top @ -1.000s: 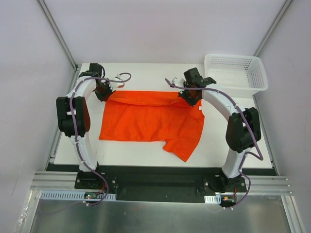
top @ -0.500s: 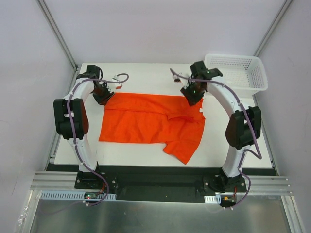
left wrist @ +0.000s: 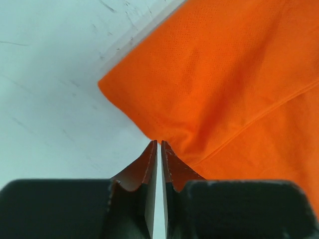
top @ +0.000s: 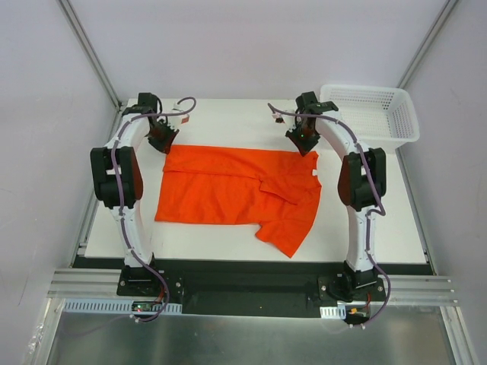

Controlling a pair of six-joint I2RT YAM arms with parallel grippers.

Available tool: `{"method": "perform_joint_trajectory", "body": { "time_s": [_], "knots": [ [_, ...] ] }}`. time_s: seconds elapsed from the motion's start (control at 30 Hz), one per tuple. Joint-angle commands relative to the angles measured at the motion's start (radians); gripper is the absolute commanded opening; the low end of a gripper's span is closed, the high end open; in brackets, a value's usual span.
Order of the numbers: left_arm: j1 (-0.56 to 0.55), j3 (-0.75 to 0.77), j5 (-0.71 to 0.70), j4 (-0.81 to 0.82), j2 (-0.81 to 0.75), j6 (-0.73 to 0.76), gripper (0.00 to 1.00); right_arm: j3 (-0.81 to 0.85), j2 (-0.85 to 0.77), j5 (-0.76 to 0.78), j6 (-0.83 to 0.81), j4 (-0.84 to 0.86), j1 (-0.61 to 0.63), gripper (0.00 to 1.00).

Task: Roll the t-shirts
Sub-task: Fold the T-shirt at the center of the board.

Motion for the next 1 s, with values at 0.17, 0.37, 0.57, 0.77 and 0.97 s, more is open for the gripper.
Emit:
{"method": "perform_joint_trajectory", "body": {
  "time_s": [0.17,0.37,0.57,0.77,0.97],
  "knots": [
    [-0.017,0.070,-0.021,-0.057,0.111,-0.087,0.02,-0.015,0.039,0.119,-0.034,-0.004,-0.008,0.09],
    [-0.017,0.089,-0.099,-0.061,0.165,-0.116,0.00,0.017,0.114,0.162,-0.067,-0.009,-0.008,0.09],
    [-0.016,0.109,-0.174,-0.063,0.196,-0.158,0.00,0.157,0.226,0.225,-0.103,-0.013,-0.006,0.07],
    [0.000,0.171,-0.219,-0.063,0.242,-0.210,0.00,0.220,0.291,0.293,-0.177,0.140,-0.006,0.04],
    [0.004,0.289,-0.211,-0.064,0.265,-0.237,0.00,0.306,0.290,0.268,-0.189,0.183,-0.005,0.04]
  ]
}}
